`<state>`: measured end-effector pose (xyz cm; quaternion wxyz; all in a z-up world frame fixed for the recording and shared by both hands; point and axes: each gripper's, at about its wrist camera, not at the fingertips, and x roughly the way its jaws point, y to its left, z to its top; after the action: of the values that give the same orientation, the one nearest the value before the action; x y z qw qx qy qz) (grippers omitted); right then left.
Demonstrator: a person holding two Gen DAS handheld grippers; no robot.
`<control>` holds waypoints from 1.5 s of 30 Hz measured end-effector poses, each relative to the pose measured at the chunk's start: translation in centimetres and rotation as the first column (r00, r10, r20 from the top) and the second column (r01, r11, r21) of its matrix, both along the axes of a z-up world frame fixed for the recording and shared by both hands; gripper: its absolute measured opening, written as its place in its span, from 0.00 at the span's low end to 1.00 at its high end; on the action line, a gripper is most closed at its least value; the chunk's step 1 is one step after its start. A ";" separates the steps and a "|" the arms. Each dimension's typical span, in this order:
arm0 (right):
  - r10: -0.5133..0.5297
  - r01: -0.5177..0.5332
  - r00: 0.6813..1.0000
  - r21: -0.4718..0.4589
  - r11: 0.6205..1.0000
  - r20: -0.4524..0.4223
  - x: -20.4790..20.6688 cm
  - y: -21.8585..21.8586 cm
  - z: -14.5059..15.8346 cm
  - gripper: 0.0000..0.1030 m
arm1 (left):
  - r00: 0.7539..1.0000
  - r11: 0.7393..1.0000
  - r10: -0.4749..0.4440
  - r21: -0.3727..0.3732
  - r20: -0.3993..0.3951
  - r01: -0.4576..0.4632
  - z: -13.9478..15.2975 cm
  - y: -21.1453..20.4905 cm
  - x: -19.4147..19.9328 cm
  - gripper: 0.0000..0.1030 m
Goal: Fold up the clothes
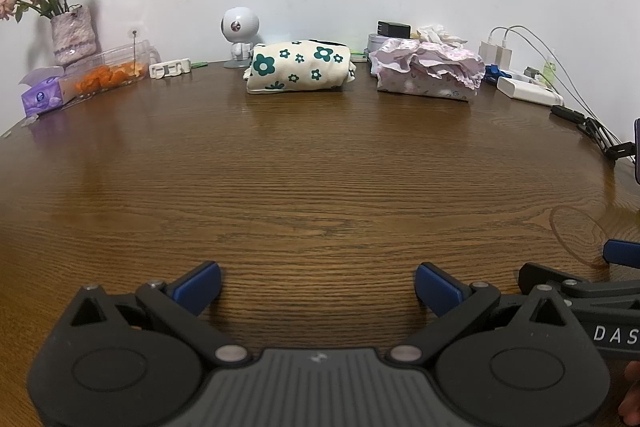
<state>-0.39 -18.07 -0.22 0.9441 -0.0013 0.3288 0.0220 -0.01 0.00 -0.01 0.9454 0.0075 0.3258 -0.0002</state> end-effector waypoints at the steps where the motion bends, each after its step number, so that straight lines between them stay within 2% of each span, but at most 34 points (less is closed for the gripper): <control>1: 0.000 0.000 1.000 0.000 1.000 0.000 0.0 0.0 0.0 0.99 | 1.000 1.000 0.000 0.000 0.000 0.000 0.0 0.0 0.0 1.00; 45: 0.001 -0.001 1.000 0.002 1.000 0.001 -0.1 -0.1 0.0 0.99 | 1.000 1.000 -0.004 0.000 0.000 0.004 -0.2 -0.3 0.0 1.00</control>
<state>-0.48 -18.12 -0.19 0.9443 -0.0006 0.3284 0.0229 -0.03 -0.27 -0.25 0.9454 0.0083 0.3259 -0.0018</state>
